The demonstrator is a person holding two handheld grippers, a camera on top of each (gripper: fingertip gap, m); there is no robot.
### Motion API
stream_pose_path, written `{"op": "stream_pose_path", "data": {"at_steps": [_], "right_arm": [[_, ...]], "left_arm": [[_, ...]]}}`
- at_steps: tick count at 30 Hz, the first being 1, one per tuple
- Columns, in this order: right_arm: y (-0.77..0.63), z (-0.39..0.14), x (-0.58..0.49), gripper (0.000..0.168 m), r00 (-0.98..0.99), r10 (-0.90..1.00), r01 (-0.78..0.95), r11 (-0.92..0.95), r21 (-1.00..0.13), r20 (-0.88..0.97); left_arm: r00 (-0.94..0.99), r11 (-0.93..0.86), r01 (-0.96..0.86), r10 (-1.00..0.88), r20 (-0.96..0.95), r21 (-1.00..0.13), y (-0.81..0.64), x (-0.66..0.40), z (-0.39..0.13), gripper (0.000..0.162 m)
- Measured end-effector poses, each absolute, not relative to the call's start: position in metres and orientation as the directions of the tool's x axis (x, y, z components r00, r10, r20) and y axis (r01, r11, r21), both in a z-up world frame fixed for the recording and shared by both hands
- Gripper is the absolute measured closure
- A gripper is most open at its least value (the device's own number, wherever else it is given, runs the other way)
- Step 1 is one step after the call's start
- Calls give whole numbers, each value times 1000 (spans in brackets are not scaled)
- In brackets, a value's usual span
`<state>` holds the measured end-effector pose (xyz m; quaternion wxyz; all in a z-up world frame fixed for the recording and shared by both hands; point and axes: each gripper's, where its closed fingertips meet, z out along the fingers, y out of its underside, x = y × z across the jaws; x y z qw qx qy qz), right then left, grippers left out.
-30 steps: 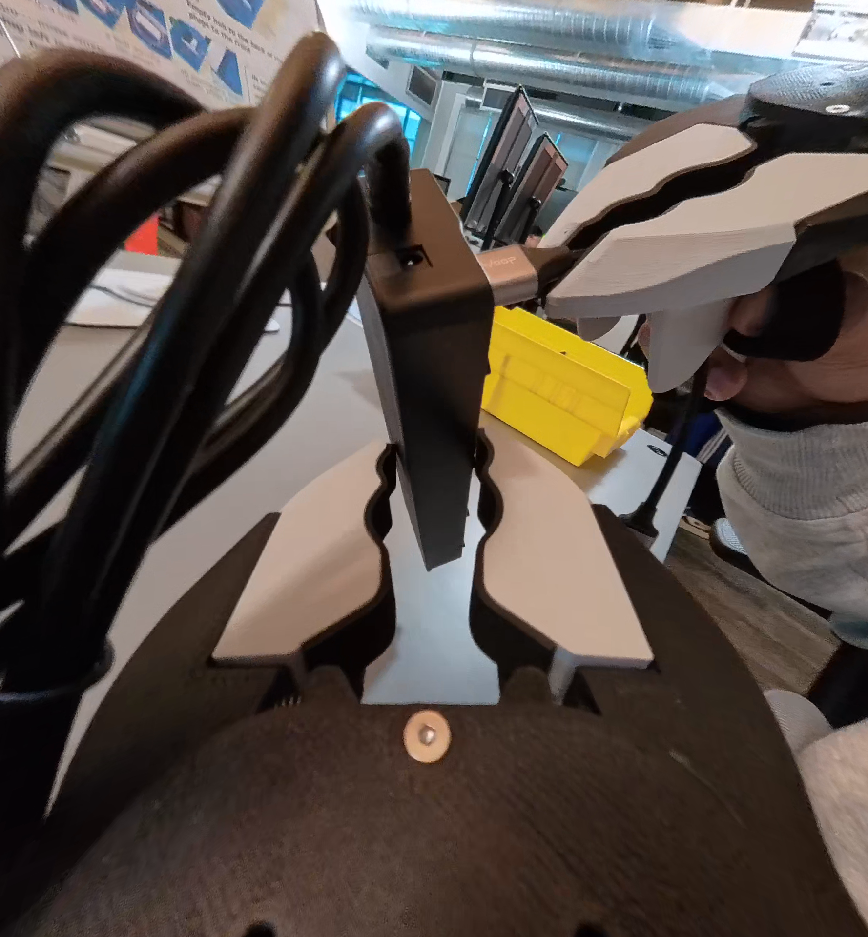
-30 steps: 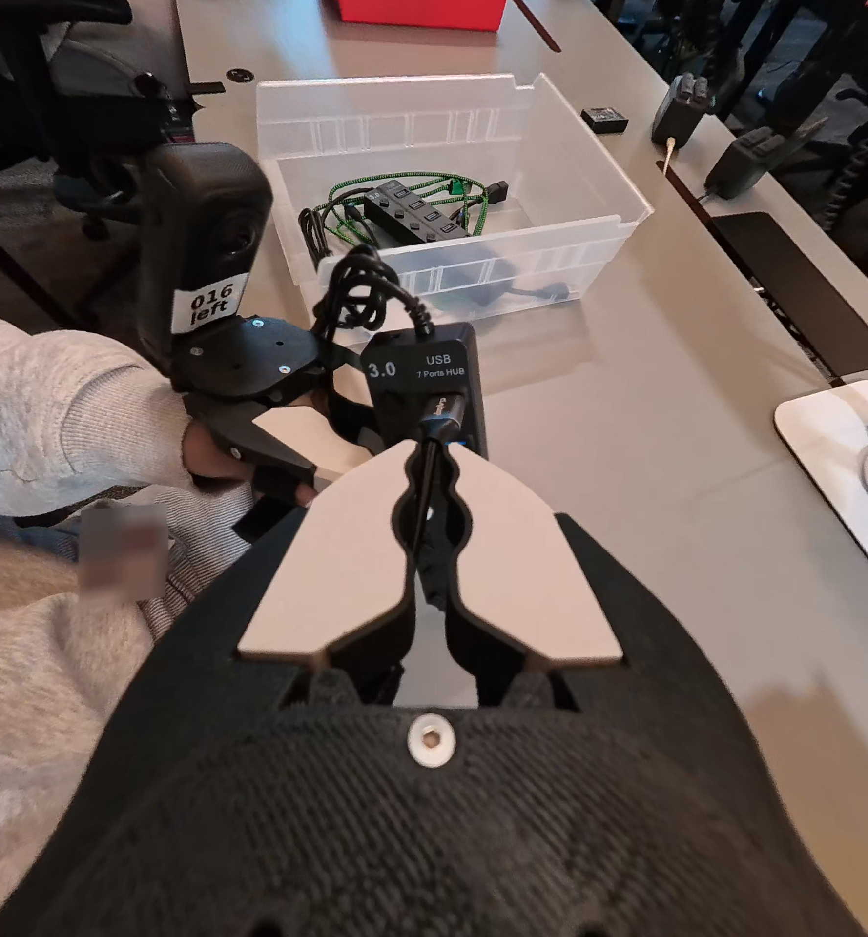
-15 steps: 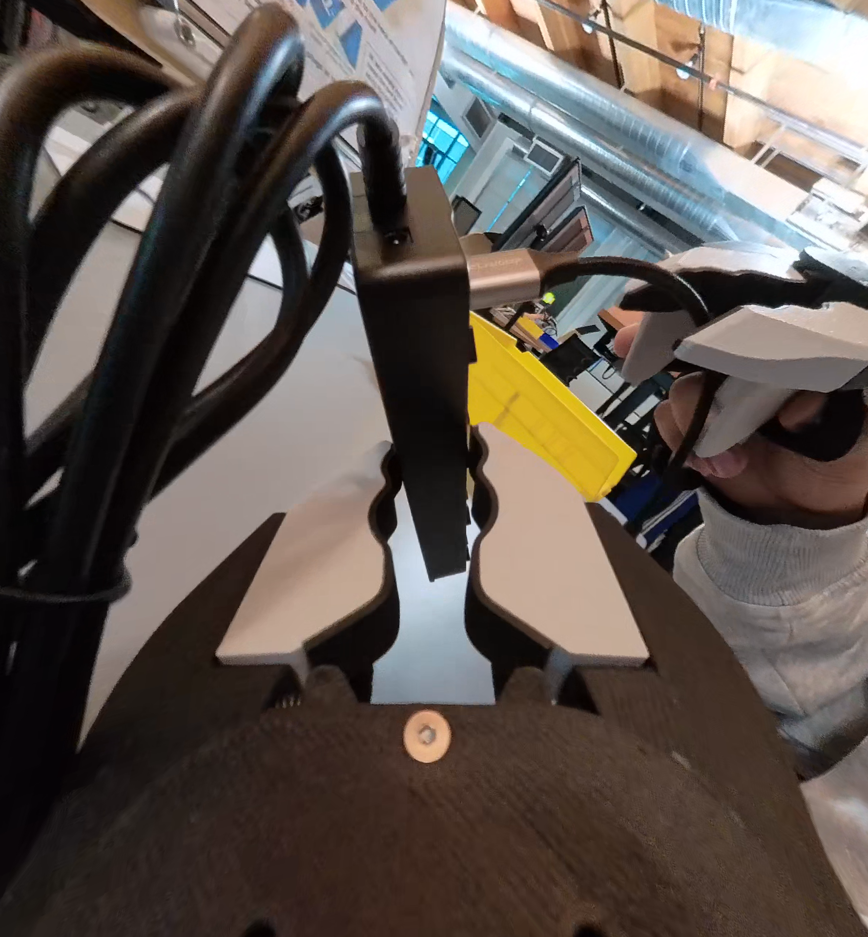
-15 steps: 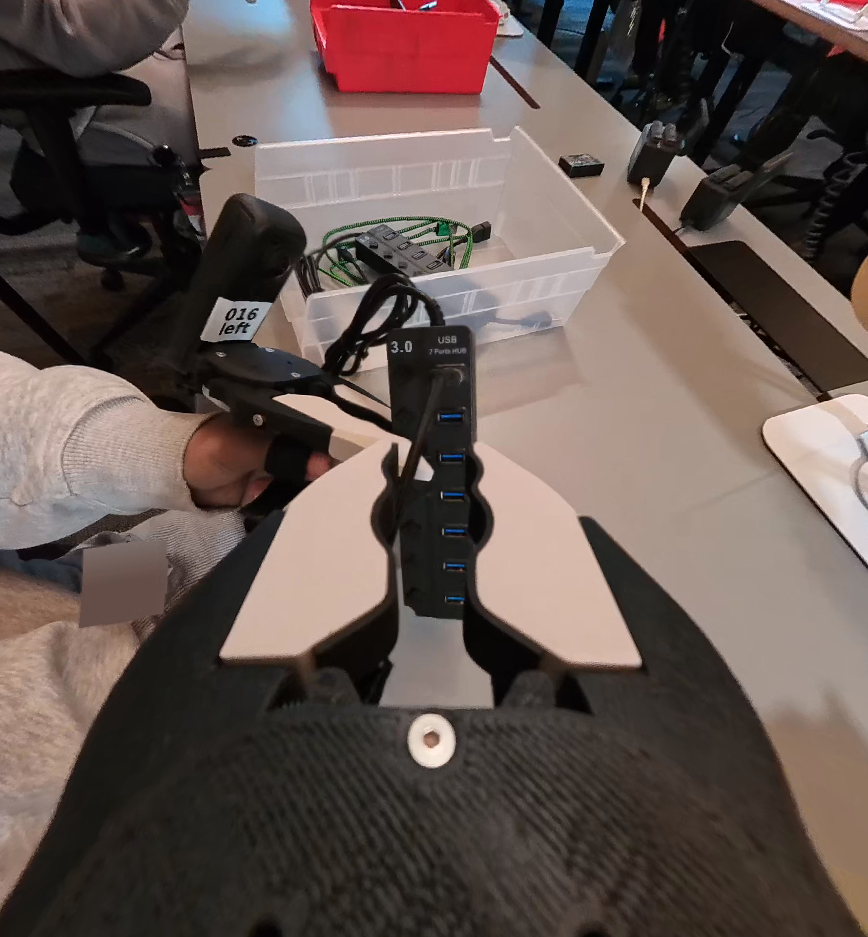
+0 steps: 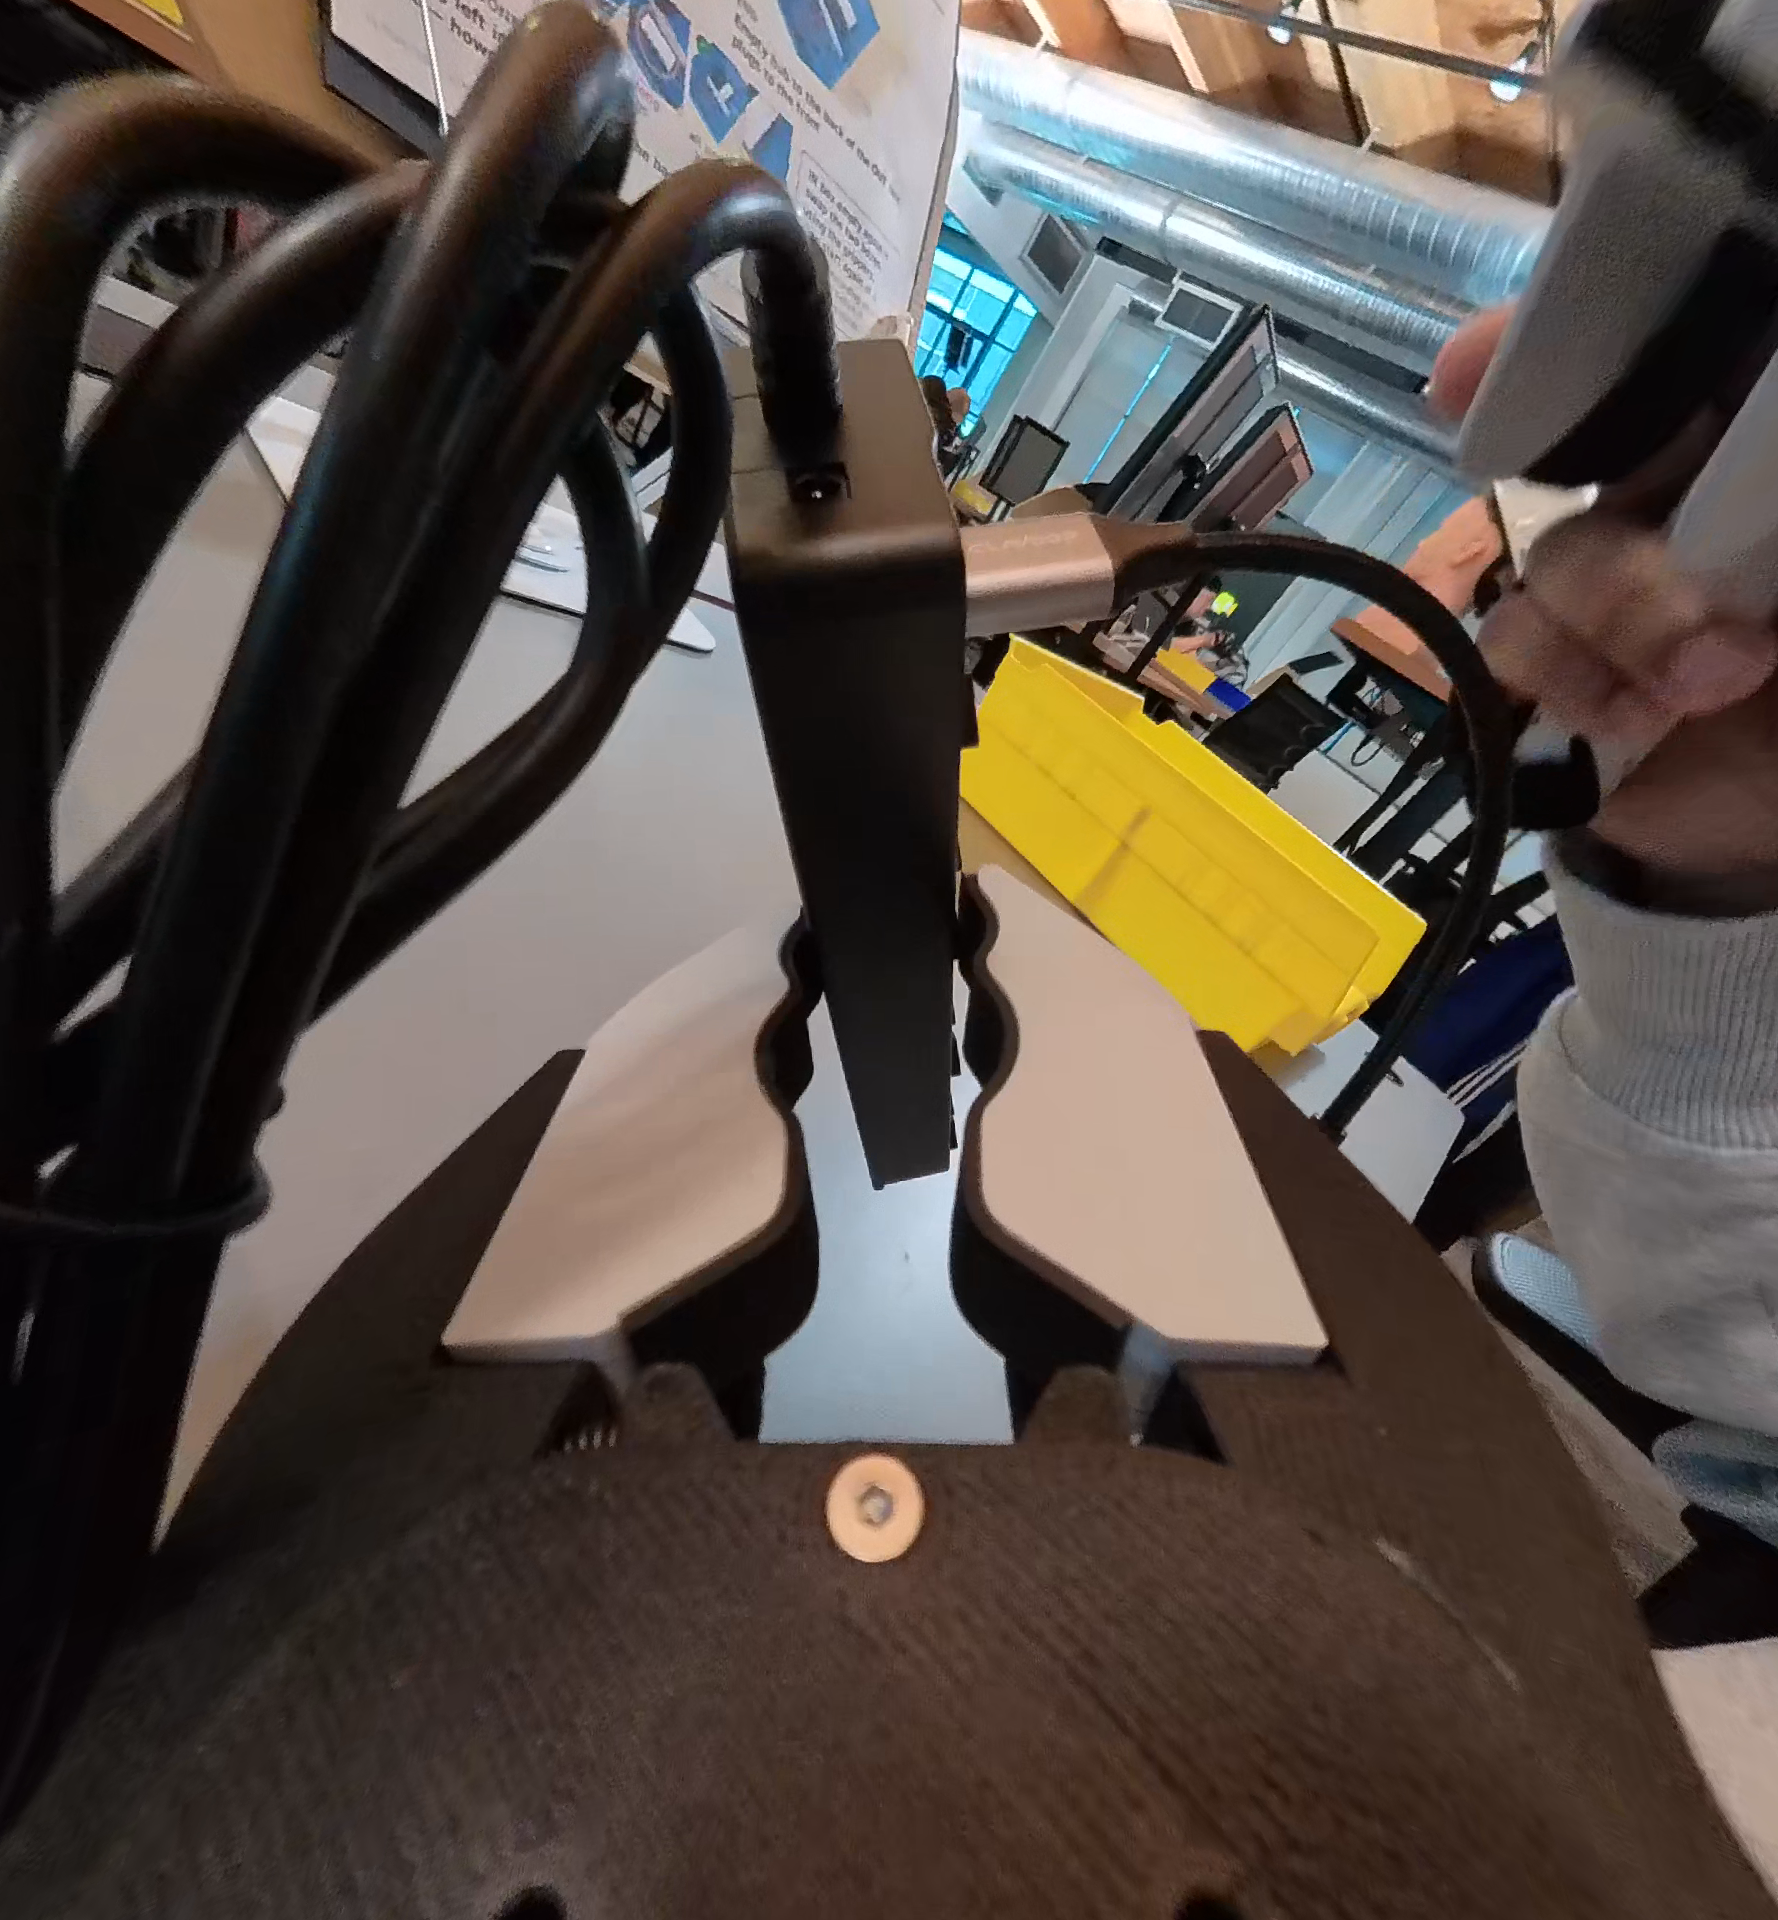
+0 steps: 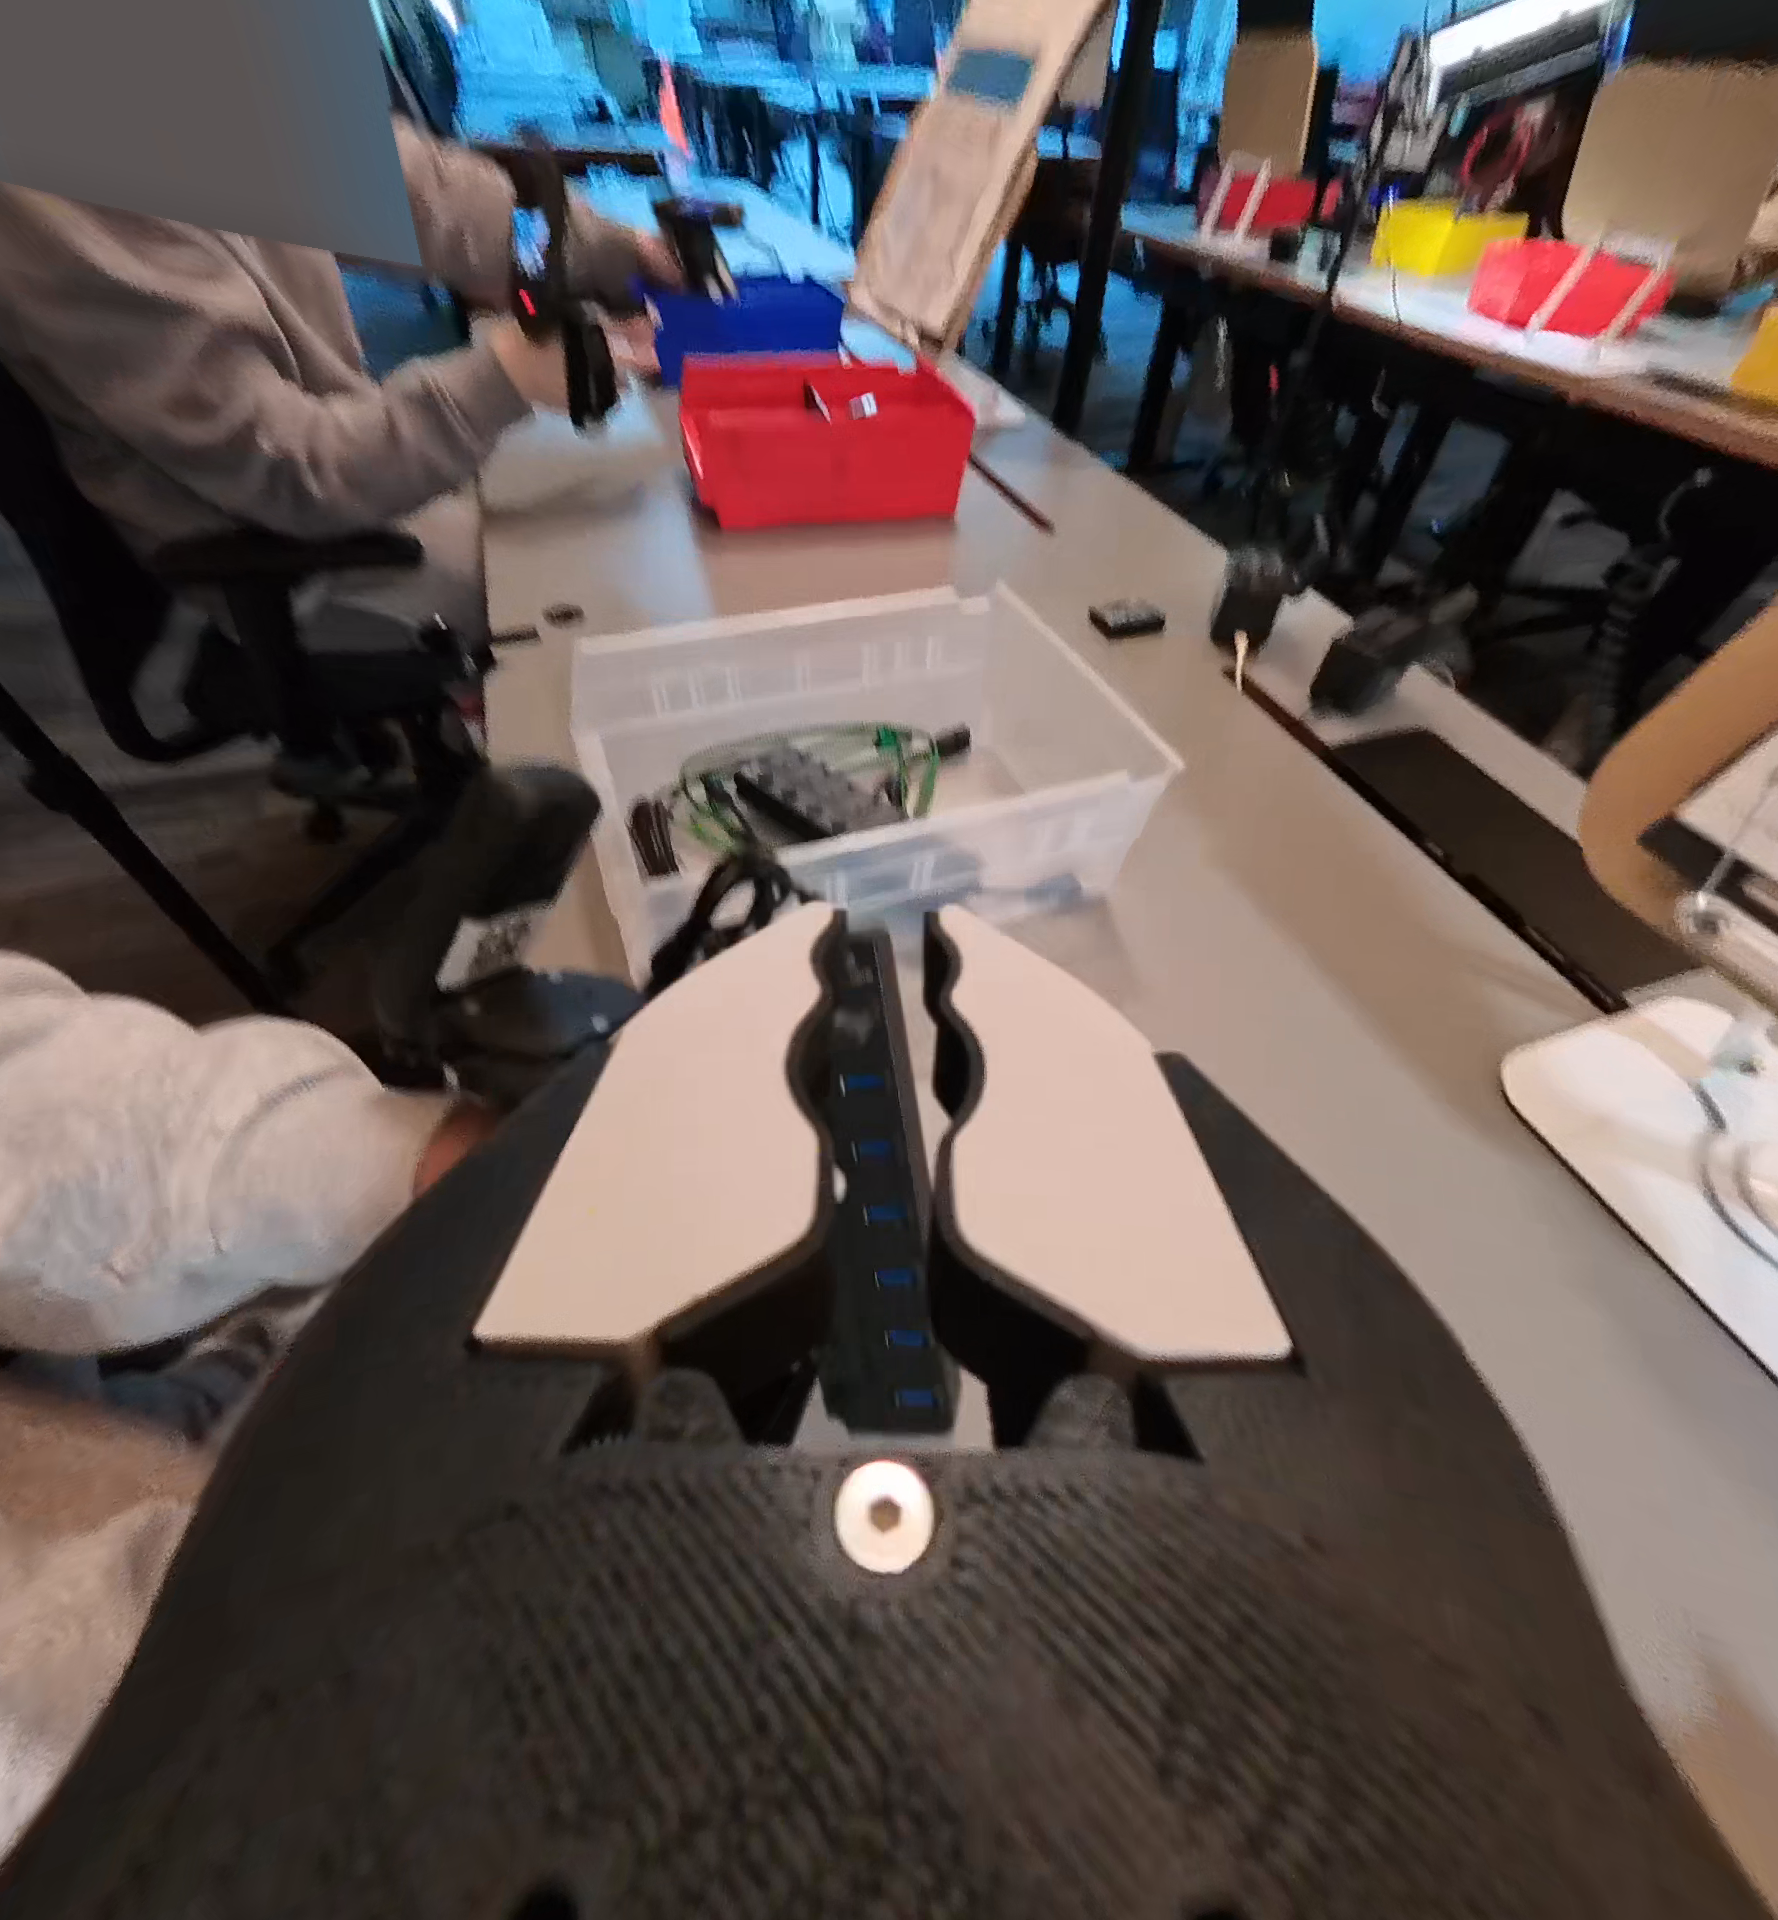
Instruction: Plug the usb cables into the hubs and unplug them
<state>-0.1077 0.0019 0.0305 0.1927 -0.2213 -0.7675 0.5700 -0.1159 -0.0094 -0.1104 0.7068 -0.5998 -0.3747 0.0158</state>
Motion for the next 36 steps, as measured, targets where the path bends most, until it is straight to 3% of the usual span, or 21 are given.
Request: {"op": "stream_pose_path", "data": {"at_steps": [5,19,29,33,36], "right_arm": [[-24,70,-112,159,-850,521,21,177,-984,75],[-87,95,-115,161,-733,455,-306,444,-842,506],[-131,62,-125,158,-878,310,-205,446,-871,366],[-164,28,-142,156,-949,163,-143,542,-828,271],[-192,-7,-141,158,-978,-98,-205,616,-760,184]], "left_arm": [[739,251,398,483,470,-882,-7,-114,-109,133],[715,293,413,481,507,-862,-19,-115,-108,133],[720,311,377,494,488,-872,-28,-107,-103,134],[703,310,393,506,500,-866,-33,-105,-108,133],[701,308,404,500,508,-861,-34,-101,-109,133]]}}
